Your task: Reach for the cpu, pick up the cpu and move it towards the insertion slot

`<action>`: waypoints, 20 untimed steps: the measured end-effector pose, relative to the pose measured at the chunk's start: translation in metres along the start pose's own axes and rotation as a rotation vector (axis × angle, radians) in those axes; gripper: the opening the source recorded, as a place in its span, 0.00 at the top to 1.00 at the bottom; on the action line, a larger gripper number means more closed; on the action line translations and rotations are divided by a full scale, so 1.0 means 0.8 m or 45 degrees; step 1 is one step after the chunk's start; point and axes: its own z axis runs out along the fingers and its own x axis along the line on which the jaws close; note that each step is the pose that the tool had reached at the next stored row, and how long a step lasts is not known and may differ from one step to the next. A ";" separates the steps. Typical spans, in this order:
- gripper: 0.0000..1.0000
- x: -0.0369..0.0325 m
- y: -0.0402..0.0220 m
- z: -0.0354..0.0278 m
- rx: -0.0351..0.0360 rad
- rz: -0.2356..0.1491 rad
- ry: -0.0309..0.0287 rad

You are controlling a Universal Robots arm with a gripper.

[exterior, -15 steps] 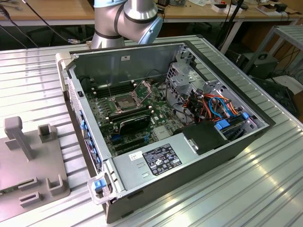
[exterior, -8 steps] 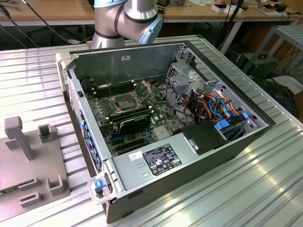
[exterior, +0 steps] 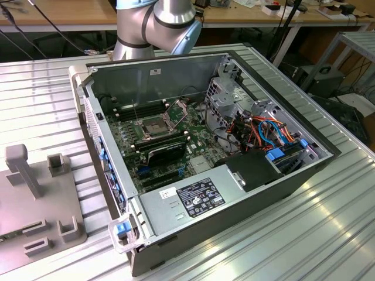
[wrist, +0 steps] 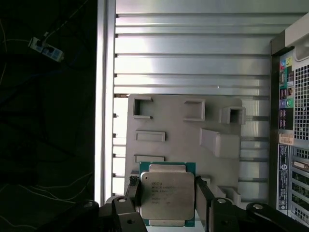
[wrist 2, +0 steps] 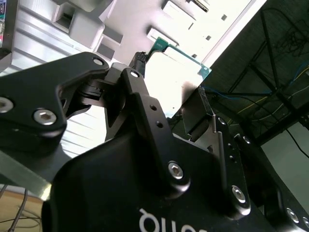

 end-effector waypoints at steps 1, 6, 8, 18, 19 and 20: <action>0.45 -0.0005 0.0000 0.0000 0.0000 0.000 0.0001; 0.45 -0.0056 -0.0001 -0.0003 0.0000 0.000 0.0000; 0.45 -0.0073 -0.0001 -0.0004 0.0000 0.000 0.0000; 0.45 -0.0160 -0.0003 -0.0009 0.0000 0.000 0.0000; 0.45 -0.0167 -0.0003 -0.0009 0.0000 0.000 0.0000; 0.45 -0.0175 -0.0004 -0.0009 0.0000 0.000 0.0000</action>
